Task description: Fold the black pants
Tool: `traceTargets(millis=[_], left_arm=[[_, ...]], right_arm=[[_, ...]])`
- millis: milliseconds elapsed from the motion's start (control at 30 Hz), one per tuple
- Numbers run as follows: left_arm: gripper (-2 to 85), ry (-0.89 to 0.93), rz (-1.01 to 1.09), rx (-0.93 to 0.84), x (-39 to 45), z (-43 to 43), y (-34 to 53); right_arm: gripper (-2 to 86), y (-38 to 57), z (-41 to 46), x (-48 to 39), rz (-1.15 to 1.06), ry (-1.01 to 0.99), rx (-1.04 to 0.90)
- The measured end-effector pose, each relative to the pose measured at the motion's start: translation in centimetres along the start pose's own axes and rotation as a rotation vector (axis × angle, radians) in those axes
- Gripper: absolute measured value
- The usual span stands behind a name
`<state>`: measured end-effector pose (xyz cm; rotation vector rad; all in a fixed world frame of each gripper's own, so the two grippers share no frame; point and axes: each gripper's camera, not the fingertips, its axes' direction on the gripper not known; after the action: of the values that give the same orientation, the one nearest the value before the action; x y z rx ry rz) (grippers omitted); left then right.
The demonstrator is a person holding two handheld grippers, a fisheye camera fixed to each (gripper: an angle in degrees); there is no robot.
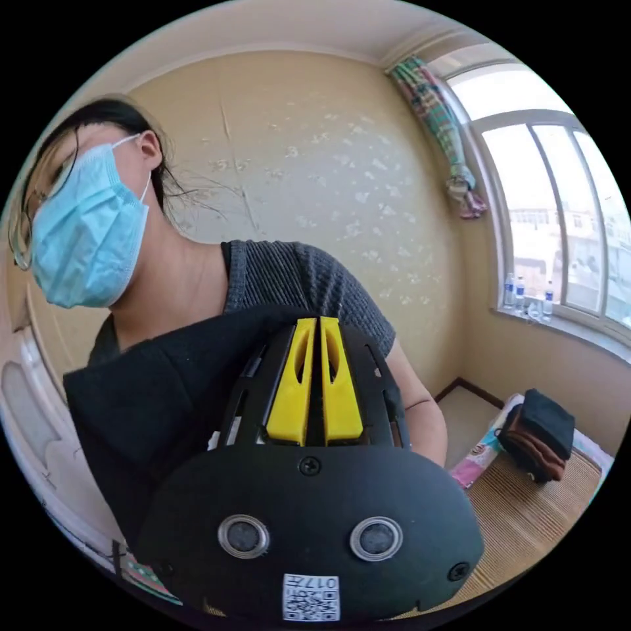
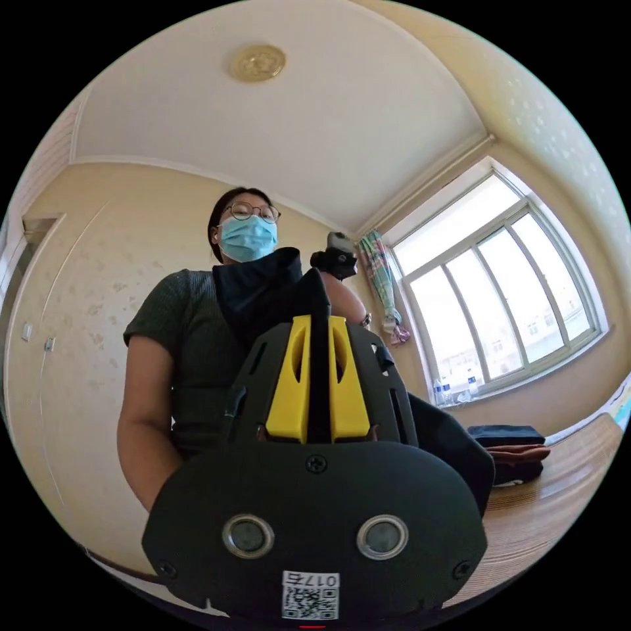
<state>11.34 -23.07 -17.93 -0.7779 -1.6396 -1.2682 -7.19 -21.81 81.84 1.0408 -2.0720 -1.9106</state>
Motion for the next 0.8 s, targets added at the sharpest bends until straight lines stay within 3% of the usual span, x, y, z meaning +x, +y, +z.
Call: traceTargets(millis=[200,267,400,500,567,633,700,800], left_arm=[[-0.5,-0.689,-0.061,-0.106,13.9,-4.2,-1.4],[-0.8,-0.974,-0.160,-0.157,18.2,-4.7,-1.6],[-0.9,-1.267,-0.419,-0.165,21.9,-7.4,-0.9],[-1.0,-1.415,-0.440,0.140,28.6,-11.5,0.6],[-1.0,-1.486,-0.208,0.435,35.8,-12.7,3.5],[-0.9,-1.596,-0.139,0.604,39.3,-13.0,6.8],[-0.8,-1.721,-0.270,0.716,40.5,-14.1,10.1],[0.1,-1.866,-0.848,0.602,36.7,-17.9,14.5]], right_arm=[[2.1,-2.0,-4.9,-7.8,-0.110,0.212,0.178],[1.8,-4.4,-6.8,-11.2,-0.118,0.403,0.249],[1.6,-8.3,-7.9,-15.9,-0.226,0.547,0.318],[1.4,-11.6,-8.2,-19.3,-0.379,0.550,0.390],[1.3,-15.6,-5.7,-21.2,-0.463,0.627,0.275],[1.2,-18.3,-2.5,-21.9,-0.528,0.713,0.159],[1.0,-20.7,0.2,-22.0,-0.570,0.783,0.093],[0.5,-24.0,2.9,-21.8,-0.624,0.879,0.114]])
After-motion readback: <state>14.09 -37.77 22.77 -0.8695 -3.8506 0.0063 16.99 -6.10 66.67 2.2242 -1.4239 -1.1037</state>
